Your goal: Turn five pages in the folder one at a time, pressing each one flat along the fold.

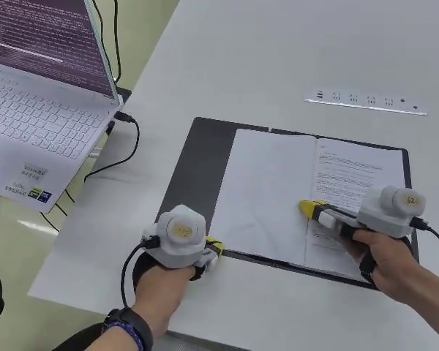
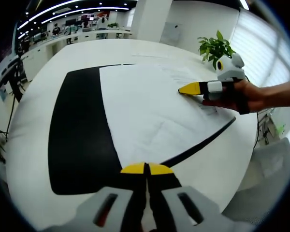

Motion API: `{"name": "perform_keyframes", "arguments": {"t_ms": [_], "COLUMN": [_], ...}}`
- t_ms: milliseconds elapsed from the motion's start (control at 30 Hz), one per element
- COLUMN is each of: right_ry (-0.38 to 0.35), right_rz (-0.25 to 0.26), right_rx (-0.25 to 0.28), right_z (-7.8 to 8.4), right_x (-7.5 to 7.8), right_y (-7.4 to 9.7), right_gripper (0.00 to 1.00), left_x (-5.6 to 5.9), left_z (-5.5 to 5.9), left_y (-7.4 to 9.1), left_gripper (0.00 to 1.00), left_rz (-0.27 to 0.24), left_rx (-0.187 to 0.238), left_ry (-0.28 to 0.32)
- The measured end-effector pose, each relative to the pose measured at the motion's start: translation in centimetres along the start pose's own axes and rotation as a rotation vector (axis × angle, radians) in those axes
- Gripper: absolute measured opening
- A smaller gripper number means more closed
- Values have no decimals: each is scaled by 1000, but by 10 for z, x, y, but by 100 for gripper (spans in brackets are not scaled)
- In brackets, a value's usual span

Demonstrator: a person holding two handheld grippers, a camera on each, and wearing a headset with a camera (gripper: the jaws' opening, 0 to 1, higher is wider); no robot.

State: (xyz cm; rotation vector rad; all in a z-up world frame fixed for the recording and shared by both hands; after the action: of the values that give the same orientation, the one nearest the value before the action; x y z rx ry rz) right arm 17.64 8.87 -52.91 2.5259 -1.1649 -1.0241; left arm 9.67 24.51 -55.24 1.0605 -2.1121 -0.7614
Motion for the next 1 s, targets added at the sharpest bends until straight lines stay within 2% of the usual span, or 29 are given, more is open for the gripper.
{"name": "perform_keyframes", "arguments": {"t_ms": [267,467,567,600,767,1000], "right_ry": [-20,-52,-91,-100,-141,-137], "right_rz": [37,42,86,117,124,112], "right_rx": [62,108,156,162,190,219], "right_z": [-15,-26,-36,-37,-44,-51], "right_x": [4,8,17,23,32,38], "right_y": [-10,-18,-22,-23,-30,-34], "right_gripper": [0,0,0,0,0,0], "left_x": [0,0,-1,-1,-1,0], "left_z": [-1,-1,-1,-1,-1,-1], "left_y": [0,-1,-1,-1,-1,-1], "left_gripper": [0,0,0,0,0,0], "left_rz": [0,3,-2,-4,-8,-7], "left_rx": [-3,-6,-8,-9,-14,-15], "left_ry": [19,17,36,37,41,37]}}
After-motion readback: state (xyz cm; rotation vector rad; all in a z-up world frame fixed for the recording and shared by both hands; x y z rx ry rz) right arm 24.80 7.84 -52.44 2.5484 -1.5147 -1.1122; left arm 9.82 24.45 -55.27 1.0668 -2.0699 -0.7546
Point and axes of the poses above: the centre of the closed fingertips' face, and the gripper's own axes: y roughly backward along the fingers, x roughly to its right, z roughly out of its underside, the point moved 1 cm from there along y, roughly backward along the fingers, and after that the axes turned 5 degrees about y, right-handed, at the moved point
